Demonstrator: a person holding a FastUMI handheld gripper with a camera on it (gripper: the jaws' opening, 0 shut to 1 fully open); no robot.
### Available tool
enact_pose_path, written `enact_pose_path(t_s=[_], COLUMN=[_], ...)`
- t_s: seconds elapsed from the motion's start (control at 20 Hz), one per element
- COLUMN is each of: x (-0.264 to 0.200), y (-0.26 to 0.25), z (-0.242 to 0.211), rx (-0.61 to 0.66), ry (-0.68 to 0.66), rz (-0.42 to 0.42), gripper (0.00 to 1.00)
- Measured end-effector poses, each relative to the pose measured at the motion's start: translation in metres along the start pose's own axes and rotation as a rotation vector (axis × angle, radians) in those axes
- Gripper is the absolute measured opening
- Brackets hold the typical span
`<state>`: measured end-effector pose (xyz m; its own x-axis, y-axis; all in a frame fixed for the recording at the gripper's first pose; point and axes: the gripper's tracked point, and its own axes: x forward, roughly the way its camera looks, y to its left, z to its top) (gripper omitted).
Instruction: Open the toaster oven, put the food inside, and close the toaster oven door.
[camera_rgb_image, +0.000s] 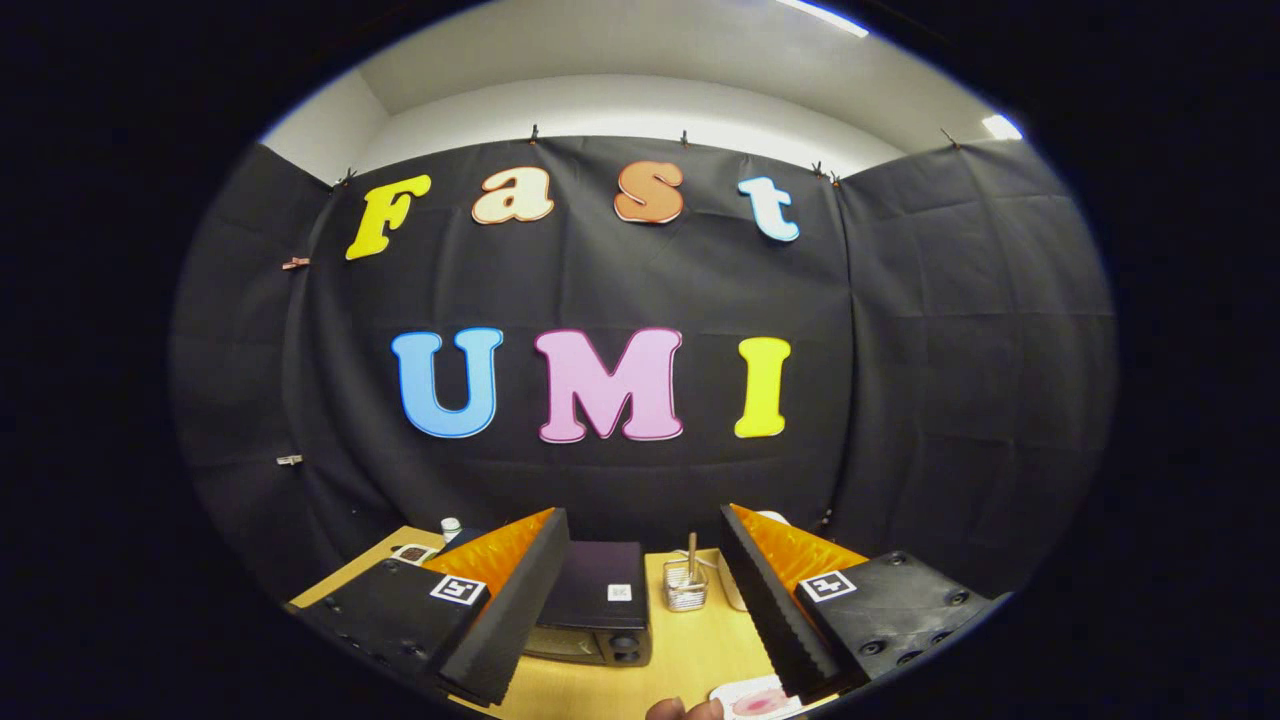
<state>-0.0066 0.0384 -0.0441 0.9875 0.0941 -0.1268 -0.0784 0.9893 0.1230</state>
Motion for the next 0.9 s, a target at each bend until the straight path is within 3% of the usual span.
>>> enact_pose_path(t_s=[0.45,0.9], x=[0.026,0.071], y=[0.108,0.165], z=[-0.117,-0.22], rx=[0.013,0.009], ry=[0.237,0.441], rz=[0.116,0.081], gripper=[0.98,0.99])
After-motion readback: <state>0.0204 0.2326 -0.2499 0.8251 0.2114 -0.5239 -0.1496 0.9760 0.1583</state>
